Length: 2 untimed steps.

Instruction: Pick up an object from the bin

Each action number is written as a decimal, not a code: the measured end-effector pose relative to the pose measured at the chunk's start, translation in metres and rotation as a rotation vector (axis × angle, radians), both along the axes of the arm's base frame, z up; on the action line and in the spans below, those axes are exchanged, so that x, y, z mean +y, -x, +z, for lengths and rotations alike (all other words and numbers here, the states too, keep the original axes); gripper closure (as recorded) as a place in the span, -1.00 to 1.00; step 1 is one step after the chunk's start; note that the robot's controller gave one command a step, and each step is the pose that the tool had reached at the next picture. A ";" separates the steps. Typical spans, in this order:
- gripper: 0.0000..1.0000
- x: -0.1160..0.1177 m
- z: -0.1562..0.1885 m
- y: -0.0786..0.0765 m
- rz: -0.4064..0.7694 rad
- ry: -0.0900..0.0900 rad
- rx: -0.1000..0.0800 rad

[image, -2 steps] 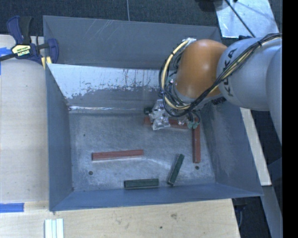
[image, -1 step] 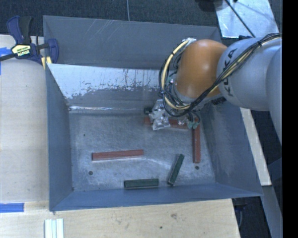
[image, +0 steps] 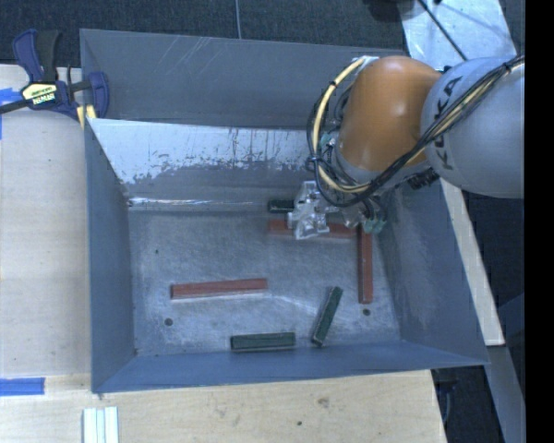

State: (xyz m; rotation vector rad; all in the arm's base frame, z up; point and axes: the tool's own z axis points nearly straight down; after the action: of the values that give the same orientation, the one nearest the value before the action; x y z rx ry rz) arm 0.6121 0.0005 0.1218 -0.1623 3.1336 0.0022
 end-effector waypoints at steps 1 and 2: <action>1.00 -0.006 0.074 -0.006 0.028 0.002 0.002; -1.00 0.002 -0.004 -0.003 0.048 0.001 0.008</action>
Offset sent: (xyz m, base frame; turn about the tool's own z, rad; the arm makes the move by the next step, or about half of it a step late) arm 0.0045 0.0021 0.0004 -0.0488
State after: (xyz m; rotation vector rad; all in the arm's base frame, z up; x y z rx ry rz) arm 0.6151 0.0024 0.1179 -0.2378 3.1372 0.0022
